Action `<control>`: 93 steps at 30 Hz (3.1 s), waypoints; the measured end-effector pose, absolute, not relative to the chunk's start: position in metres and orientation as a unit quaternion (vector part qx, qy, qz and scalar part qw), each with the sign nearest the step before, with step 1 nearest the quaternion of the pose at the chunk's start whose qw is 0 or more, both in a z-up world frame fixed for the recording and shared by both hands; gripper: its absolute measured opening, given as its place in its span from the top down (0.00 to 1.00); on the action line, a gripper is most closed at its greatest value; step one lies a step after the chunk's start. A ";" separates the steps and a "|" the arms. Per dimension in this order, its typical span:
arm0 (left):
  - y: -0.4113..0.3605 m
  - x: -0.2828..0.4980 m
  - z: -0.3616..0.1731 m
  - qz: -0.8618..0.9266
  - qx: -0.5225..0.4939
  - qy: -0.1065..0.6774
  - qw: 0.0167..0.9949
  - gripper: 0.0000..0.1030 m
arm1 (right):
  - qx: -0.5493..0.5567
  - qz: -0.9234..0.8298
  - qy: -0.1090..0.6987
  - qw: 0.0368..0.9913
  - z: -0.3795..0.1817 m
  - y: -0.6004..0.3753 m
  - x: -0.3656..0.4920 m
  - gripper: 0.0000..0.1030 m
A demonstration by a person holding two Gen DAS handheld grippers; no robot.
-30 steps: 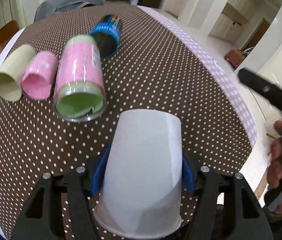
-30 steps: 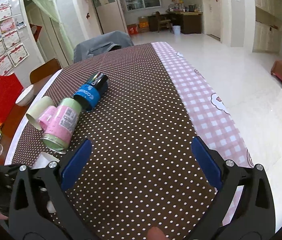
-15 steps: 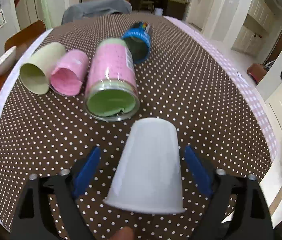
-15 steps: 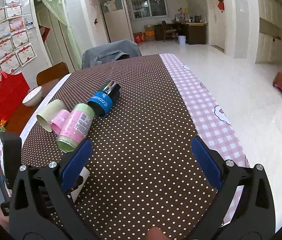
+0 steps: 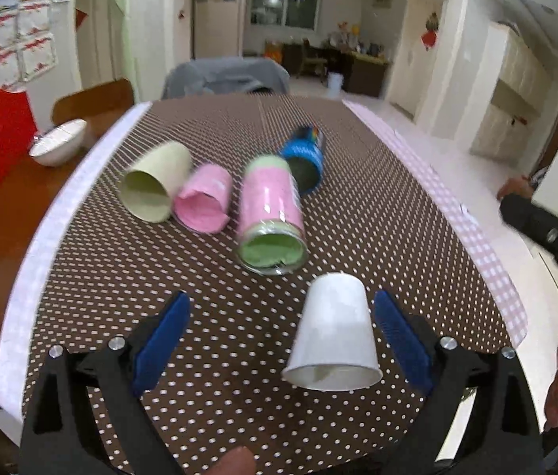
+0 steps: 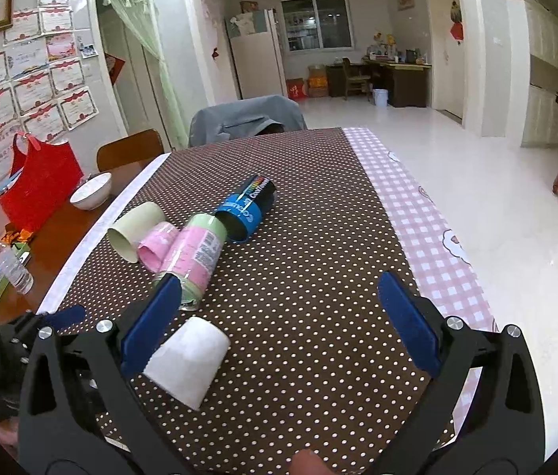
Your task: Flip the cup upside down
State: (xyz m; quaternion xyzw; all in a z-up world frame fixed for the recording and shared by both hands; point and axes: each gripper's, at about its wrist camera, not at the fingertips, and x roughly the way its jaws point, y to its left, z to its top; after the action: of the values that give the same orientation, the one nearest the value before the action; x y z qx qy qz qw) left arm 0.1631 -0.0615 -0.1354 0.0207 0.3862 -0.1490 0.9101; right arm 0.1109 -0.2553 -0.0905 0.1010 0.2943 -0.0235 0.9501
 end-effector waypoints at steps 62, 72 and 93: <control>0.022 0.077 -0.063 -0.033 -0.015 0.200 0.979 0.10 | 0.049 0.028 0.301 0.952 -0.072 -0.195 0.097 0.06; 0.032 0.092 -0.083 -0.028 -0.031 0.216 0.976 0.10 | 0.069 0.058 0.384 0.919 -0.095 -0.194 0.136 0.06; 0.043 0.133 -0.139 -0.034 -0.041 0.285 0.957 0.10 | 0.170 0.083 0.577 0.795 -0.173 -0.187 0.213 0.14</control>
State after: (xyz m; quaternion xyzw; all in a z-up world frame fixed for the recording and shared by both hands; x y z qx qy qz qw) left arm 0.1333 0.0429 -0.1395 -0.0409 0.2852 -0.0336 0.9570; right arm 0.2126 -0.1874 -0.1731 0.1701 0.5767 0.0828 0.7948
